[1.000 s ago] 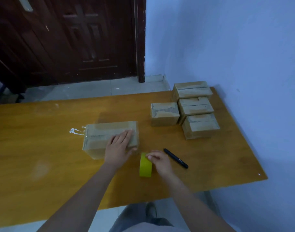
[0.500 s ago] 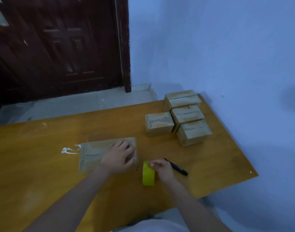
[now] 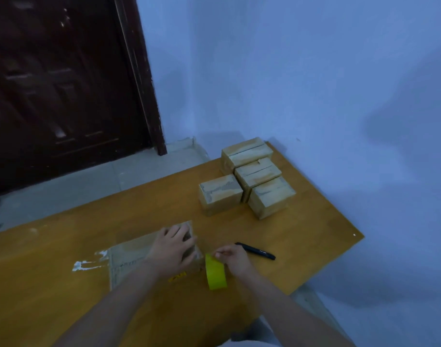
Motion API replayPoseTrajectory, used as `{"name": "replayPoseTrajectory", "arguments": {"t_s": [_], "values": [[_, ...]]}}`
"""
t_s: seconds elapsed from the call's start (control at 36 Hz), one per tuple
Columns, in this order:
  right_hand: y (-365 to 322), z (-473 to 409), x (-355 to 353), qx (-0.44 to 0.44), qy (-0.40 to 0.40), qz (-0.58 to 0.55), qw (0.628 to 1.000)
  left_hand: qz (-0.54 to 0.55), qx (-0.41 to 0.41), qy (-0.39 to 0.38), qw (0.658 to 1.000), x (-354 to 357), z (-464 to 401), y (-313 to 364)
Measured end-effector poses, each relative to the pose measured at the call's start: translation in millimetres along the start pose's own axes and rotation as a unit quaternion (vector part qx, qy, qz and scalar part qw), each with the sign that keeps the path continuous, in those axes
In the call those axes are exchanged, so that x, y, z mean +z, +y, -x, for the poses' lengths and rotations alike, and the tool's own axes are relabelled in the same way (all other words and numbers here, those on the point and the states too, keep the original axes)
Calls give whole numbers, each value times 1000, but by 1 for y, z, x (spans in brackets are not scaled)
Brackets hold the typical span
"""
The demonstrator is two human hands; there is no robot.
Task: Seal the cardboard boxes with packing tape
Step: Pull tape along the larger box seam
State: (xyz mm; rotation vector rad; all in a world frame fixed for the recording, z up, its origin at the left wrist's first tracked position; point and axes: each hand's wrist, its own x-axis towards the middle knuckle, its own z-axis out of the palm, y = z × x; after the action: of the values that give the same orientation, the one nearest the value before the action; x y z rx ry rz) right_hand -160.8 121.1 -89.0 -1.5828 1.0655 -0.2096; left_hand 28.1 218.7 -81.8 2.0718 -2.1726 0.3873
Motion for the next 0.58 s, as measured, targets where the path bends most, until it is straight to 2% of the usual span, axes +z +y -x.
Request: {"name": "replayPoseTrajectory", "arguments": {"t_s": [0.22,0.39,0.47,0.58], "values": [[6,-4,-1,18,-11,-22,1000,6,-37,20,999,1,-3,4],[13,-5,-3,25,-10,-20,999,4,-166,-4,986,-2,-5,21],[16,-5,-5,26,-13,-20,999,6,-175,-8,984,-2,-6,22],[16,-7,-8,27,-19,-12,999,8,-147,-3,989,-5,-9,19]]}}
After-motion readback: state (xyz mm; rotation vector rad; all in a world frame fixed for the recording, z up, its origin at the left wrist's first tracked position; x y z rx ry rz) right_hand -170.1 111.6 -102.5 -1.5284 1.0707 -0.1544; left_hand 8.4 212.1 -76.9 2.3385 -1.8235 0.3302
